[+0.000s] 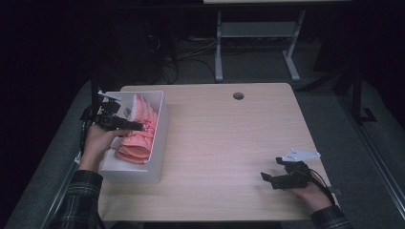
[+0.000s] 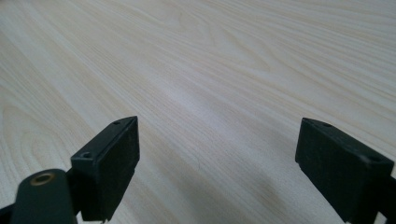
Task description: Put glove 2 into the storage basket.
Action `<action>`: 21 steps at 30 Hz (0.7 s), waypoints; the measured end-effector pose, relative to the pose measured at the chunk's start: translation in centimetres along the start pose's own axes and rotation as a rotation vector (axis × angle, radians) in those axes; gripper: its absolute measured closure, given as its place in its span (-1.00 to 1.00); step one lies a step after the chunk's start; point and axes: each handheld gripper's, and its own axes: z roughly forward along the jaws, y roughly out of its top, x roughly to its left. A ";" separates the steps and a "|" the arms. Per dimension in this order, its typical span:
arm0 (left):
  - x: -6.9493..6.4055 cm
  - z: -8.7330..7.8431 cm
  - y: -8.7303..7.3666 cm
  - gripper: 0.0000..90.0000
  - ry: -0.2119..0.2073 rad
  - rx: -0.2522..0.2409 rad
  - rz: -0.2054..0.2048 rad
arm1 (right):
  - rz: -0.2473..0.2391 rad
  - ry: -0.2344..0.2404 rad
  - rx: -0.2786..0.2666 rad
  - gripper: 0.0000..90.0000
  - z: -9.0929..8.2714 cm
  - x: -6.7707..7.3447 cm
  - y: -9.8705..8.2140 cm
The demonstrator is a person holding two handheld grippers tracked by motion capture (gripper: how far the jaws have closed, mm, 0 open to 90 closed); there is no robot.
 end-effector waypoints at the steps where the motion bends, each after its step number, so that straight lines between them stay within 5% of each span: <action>1: 0.1 0.5 -0.1 0.31 0.000 0.008 -0.002 | 0.001 -0.001 0.001 -0.70 0.0 0.0 0.0; 9: 1.1 4.4 -1.5 0.25 -0.016 0.107 -0.001 | 0.005 -0.007 -0.004 -0.70 -0.2 0.0 -0.1; 14: 1.7 4.8 -2.0 0.15 -0.046 0.085 -0.012 | 0.004 -0.008 -0.001 -0.70 -0.2 0.0 -0.1; 18: 1.9 4.8 -2.1 -0.19 -0.051 0.079 -0.023 | 0.007 -0.008 -0.002 -0.70 -0.2 0.1 -0.1; 21: 2.0 4.5 -2.1 -0.57 -0.003 0.055 -0.019 | 0.004 -0.007 -0.002 -0.70 -0.2 0.1 -0.1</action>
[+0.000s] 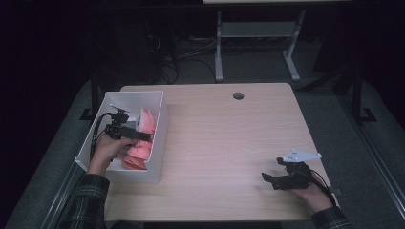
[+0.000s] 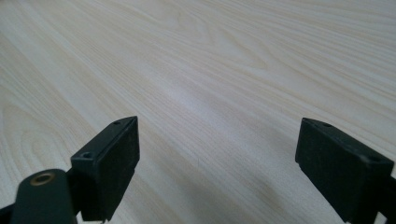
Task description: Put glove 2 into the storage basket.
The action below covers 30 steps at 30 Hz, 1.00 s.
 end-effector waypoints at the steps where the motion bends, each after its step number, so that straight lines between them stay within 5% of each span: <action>1: 0.0 0.0 0.0 -0.62 0.000 0.000 0.000 | -0.002 0.001 0.000 -0.70 0.0 0.0 0.0; 7: -0.2 -2.3 0.4 -0.67 0.012 -0.071 0.005 | 0.001 0.000 0.000 -0.70 0.0 -0.1 0.0; 15: -2.2 -6.4 1.7 -0.66 0.040 -0.163 0.066 | -0.002 0.002 0.003 -0.70 0.0 0.0 0.0; 20: -4.9 -8.4 2.8 -0.66 0.034 -0.203 0.145 | -0.001 0.003 0.007 -0.70 0.1 0.0 0.0; 30: -9.6 -8.9 3.9 -0.66 -0.002 -0.244 0.262 | -0.001 0.004 0.007 -0.70 0.1 0.1 0.0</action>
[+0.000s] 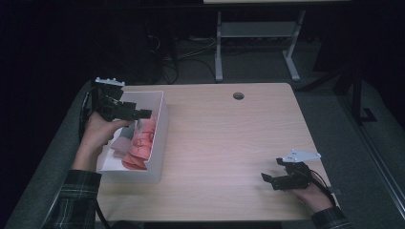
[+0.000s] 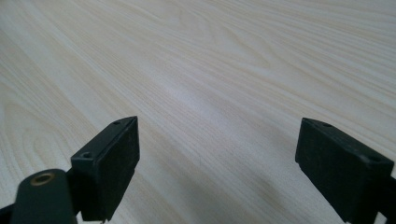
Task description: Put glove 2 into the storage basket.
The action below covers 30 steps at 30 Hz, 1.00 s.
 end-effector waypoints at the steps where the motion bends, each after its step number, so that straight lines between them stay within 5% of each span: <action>1: -1.0 0.3 0.3 -0.66 -0.014 -0.002 0.025 | -0.001 0.001 0.000 -0.70 0.0 0.0 0.0; 15: -6.7 4.2 0.9 -0.66 -0.087 0.046 0.154 | -0.004 0.001 -0.003 -0.70 0.0 0.0 0.0; 25: -11.4 8.5 -0.6 -0.66 -0.127 0.109 0.261 | -0.017 0.002 0.004 -0.70 0.1 0.1 -0.1; 30: -12.7 9.8 -1.4 -0.66 -0.133 0.128 0.294 | -0.024 -0.001 0.005 -0.70 0.2 0.2 -0.1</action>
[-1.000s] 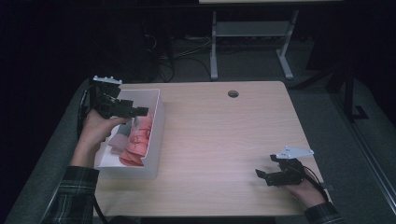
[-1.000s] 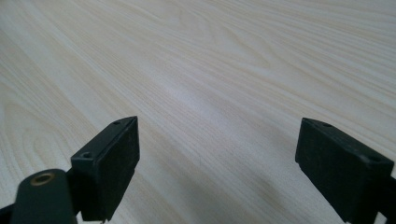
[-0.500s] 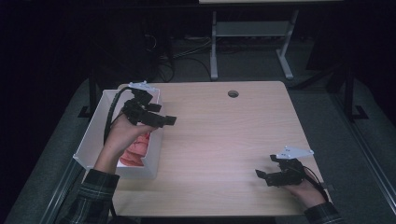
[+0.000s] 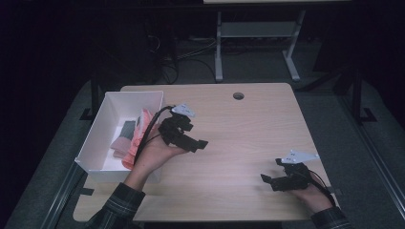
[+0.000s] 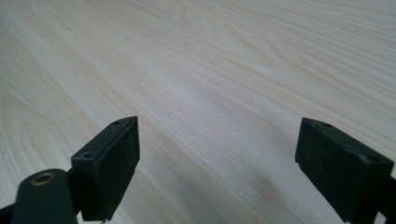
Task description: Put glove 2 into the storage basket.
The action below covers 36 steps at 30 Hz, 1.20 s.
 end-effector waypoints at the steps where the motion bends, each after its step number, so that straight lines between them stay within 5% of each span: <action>1: -0.2 0.3 0.0 -0.66 0.000 0.005 0.010 | 0.000 0.000 0.000 -0.70 0.0 0.0 0.0; 6: -1.6 2.5 -0.7 -0.66 0.000 0.022 0.043 | -0.003 0.001 0.000 -0.70 0.0 0.0 0.0; 21: -2.9 7.7 -4.4 -0.66 -0.045 0.042 0.085 | -0.014 -0.004 -0.001 -0.70 0.2 0.2 -0.1; 31: -3.2 9.7 -7.0 -0.66 -0.026 0.001 0.094 | -0.023 -0.002 0.005 -0.70 0.4 0.4 -0.2; 36: -3.2 9.9 -7.5 -0.66 -0.030 0.018 0.101 | -0.023 -0.002 0.004 -0.70 0.4 0.3 -0.2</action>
